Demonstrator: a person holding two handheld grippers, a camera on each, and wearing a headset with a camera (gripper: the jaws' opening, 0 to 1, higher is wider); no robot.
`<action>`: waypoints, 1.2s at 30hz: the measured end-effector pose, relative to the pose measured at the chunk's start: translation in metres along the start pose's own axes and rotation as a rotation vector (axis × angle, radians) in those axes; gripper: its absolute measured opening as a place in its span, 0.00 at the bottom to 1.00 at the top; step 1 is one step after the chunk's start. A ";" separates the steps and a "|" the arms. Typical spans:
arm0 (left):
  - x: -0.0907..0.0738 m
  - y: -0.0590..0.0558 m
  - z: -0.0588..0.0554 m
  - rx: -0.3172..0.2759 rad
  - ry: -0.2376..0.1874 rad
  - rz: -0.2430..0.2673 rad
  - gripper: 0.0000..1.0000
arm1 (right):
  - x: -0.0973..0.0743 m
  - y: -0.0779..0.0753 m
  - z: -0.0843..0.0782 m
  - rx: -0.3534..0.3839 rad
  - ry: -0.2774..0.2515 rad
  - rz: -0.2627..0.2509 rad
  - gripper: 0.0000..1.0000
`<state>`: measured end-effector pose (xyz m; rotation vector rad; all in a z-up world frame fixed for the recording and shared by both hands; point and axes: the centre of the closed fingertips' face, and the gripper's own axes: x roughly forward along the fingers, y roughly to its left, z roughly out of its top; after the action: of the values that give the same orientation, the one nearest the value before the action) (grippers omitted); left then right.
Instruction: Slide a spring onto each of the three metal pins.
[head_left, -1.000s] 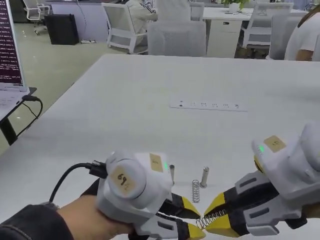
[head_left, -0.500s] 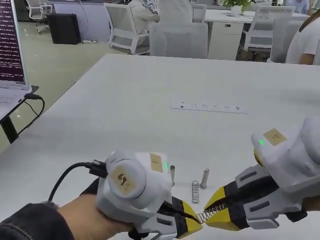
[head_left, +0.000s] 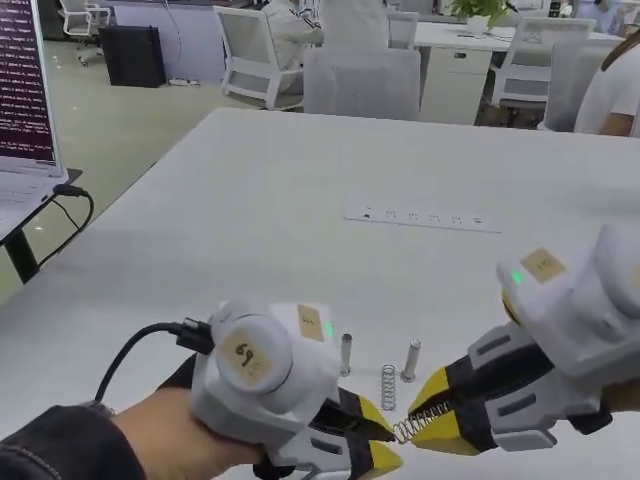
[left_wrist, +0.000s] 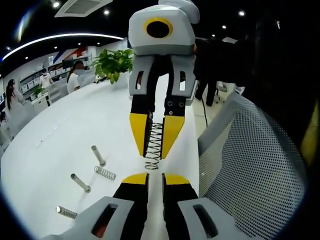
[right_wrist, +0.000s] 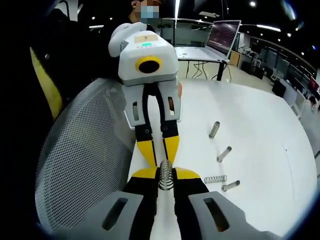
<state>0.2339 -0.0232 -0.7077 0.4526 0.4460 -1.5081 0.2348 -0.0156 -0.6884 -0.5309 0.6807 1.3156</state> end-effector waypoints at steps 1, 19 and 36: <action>-0.001 0.000 0.000 -0.005 -0.002 0.003 0.04 | -0.001 -0.001 0.001 -0.006 0.006 0.000 0.09; -0.029 0.006 -0.018 -0.127 0.014 0.016 0.48 | -0.001 -0.009 0.000 -0.030 0.045 -0.002 0.09; -0.066 0.024 -0.035 -0.189 -0.027 0.091 0.61 | -0.005 -0.030 0.008 -0.046 0.080 -0.011 0.09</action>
<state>0.2565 0.0517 -0.7009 0.2999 0.5340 -1.3682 0.2652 -0.0188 -0.6799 -0.6264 0.7139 1.3077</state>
